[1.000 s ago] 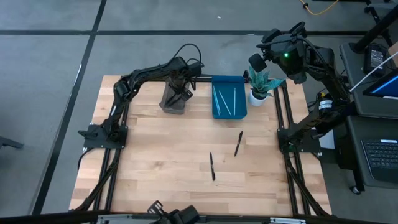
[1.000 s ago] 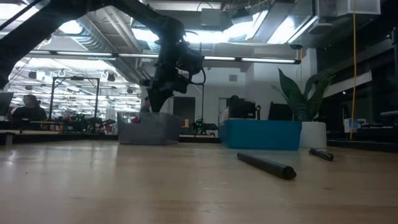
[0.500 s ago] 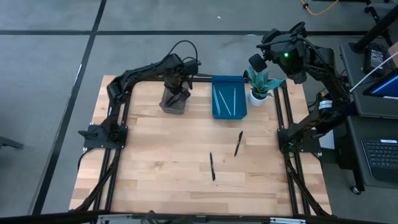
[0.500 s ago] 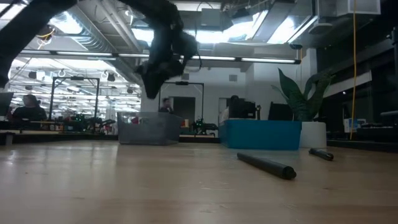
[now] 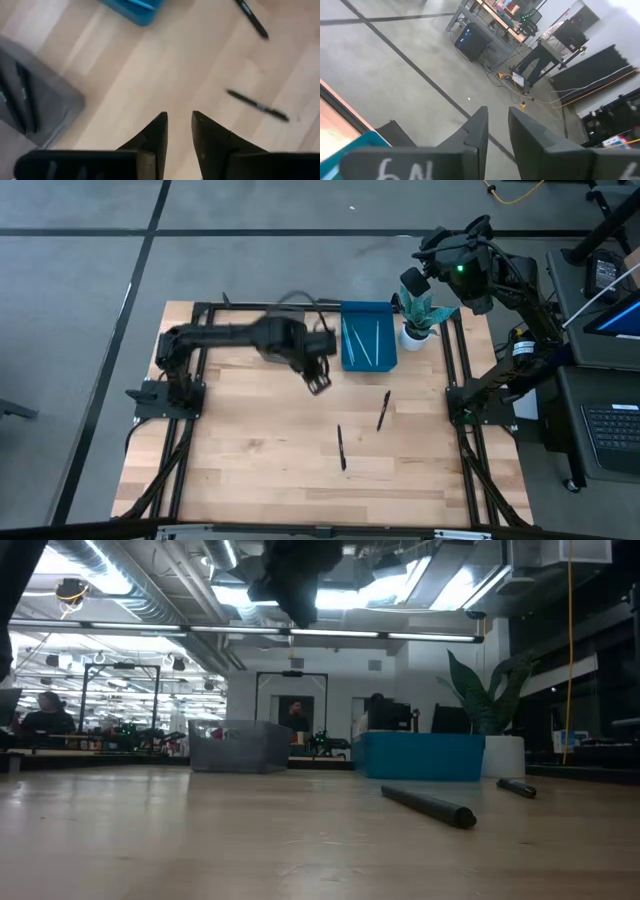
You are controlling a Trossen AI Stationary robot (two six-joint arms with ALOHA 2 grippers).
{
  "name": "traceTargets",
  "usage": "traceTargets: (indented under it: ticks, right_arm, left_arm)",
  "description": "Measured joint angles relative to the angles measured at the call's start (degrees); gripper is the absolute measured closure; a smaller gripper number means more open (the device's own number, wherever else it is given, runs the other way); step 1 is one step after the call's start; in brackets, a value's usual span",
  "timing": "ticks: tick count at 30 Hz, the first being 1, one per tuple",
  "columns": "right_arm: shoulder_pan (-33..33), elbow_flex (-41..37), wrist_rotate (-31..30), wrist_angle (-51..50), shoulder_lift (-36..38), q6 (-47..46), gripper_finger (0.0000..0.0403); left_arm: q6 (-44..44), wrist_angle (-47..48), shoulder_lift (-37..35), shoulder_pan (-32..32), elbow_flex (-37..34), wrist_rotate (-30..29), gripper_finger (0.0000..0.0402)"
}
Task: Sort pens & pencils
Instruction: Put the bottom black pen into the gray bin
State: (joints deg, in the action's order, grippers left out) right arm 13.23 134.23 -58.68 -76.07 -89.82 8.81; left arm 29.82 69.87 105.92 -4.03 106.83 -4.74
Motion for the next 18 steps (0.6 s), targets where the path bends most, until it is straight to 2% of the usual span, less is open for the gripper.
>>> traceTargets:
  ticks: [5,9,13,18]
  right_arm:
    - [0.0,0.0,-0.1,0.0,0.0,0.9,0.0325]
    - [0.0,0.0,0.3,0.0,0.0,0.6,0.0325]
    - [0.0,0.0,0.3,0.0,0.0,0.4,0.0325]
    - [0.0,0.0,0.3,0.0,0.0,0.3,0.0325]
  left_arm:
    - [-0.4,-1.3,2.3,8.0,0.0,-4.9,0.0328]
    - [-2.7,-4.7,6.2,11.9,0.0,-4.1,0.0333]
    - [2.6,-4.7,10.8,13.5,0.0,-1.9,0.0329]
    - [7.7,-5.0,14.9,14.7,0.0,-3.4,0.0324]
